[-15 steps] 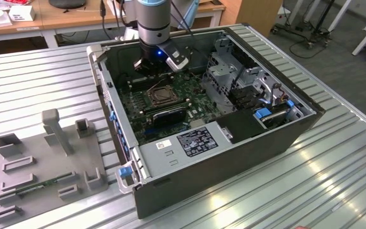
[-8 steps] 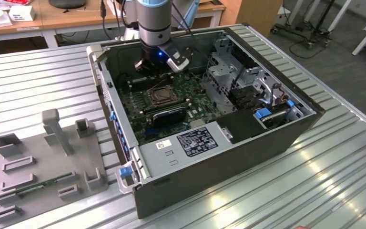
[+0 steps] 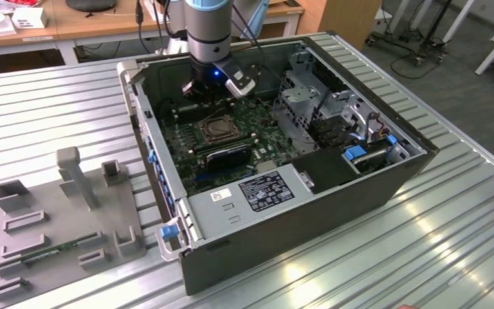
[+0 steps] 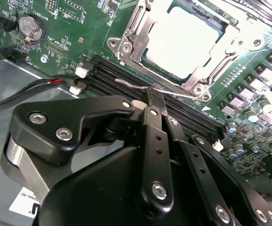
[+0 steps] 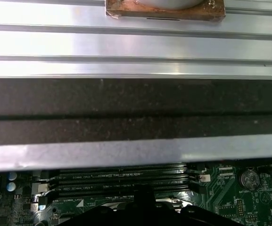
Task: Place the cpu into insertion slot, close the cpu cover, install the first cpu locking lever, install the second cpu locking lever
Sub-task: 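Install the first cpu locking lever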
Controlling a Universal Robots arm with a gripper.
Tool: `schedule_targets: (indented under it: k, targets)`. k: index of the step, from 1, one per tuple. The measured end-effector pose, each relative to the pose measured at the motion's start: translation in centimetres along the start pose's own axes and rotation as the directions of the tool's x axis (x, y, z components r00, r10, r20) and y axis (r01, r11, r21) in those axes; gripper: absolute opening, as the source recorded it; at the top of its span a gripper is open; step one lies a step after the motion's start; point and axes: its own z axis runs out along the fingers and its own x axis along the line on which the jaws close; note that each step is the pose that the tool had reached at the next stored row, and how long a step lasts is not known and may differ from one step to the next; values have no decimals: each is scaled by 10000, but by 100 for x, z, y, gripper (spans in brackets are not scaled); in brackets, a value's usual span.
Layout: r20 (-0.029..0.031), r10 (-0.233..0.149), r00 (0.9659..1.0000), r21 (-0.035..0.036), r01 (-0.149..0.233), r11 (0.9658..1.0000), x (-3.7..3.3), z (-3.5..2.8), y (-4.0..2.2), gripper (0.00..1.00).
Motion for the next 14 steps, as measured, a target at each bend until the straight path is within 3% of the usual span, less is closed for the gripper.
schedule_targets:
  k: [14]
  targets:
    - [4,23,10000,5,-23,10000,3,32,-24,11]
